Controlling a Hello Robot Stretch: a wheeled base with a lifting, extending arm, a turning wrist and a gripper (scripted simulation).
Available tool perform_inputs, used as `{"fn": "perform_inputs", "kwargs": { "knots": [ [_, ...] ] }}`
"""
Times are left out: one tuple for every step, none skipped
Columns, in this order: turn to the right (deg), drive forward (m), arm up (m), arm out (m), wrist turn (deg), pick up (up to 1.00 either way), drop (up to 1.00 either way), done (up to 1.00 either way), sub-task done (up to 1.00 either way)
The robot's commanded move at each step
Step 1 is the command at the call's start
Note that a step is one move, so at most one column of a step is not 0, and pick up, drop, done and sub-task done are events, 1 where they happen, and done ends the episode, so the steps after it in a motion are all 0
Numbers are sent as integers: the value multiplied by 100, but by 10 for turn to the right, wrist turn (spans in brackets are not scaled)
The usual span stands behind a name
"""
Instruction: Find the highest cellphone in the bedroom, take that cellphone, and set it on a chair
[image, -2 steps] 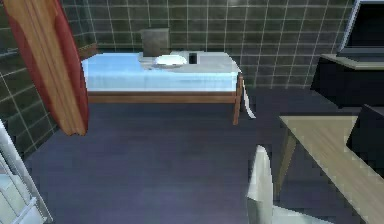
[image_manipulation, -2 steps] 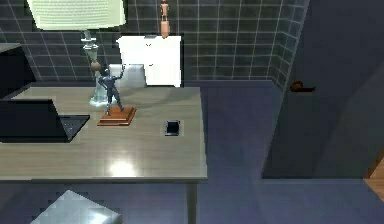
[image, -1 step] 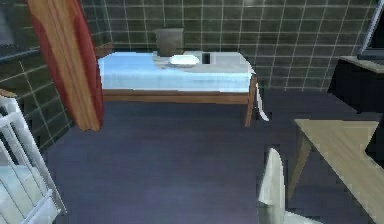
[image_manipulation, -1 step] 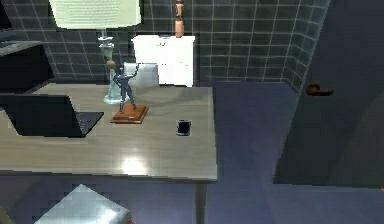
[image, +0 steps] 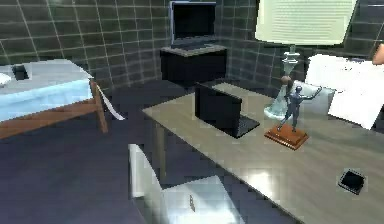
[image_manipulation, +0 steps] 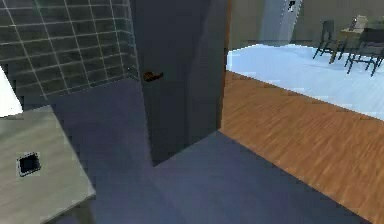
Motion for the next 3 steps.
{"fn": "perform_inputs", "kwargs": {
  "knots": [
    [450,0,0,0,0,0,0,0,0],
    [360,0,0,0,0,0,0,0,0],
    [0,65,0,0,0,0,0,0,0]
  ]
}}
